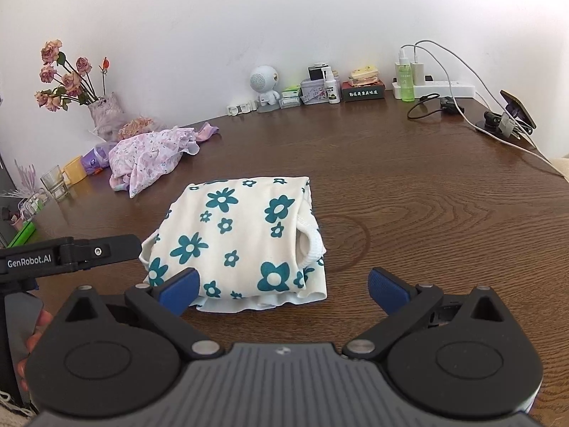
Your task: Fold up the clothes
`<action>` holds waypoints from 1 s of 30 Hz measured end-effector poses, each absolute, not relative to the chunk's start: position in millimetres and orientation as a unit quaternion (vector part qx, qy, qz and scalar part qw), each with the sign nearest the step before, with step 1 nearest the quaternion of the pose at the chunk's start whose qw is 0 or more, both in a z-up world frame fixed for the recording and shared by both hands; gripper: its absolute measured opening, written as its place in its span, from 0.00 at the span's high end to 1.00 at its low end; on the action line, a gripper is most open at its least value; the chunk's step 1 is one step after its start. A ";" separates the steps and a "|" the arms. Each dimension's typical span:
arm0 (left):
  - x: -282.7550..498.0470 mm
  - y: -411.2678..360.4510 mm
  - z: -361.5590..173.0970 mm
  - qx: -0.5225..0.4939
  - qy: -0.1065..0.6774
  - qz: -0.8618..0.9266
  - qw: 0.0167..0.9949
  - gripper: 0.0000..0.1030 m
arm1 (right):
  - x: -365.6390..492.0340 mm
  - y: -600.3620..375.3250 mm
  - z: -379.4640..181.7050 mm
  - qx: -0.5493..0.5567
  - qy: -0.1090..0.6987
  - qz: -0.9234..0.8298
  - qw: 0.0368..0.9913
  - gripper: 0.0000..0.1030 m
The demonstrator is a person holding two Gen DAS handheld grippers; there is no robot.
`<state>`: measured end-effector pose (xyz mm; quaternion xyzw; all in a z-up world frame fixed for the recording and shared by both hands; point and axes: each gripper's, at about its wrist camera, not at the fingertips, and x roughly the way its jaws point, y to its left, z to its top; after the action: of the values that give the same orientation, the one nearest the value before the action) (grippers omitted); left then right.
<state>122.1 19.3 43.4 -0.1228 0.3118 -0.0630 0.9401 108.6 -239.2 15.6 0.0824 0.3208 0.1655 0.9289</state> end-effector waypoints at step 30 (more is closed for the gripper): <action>234.7 41.1 8.7 -0.249 0.441 -0.185 0.842 0.13 | 246.1 -257.2 -7.3 0.167 0.448 0.335 0.812 0.10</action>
<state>234.7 41.1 8.7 -0.2492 0.4412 -0.1847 0.8421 246.1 -257.2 -7.3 0.1671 0.4485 0.3351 0.8116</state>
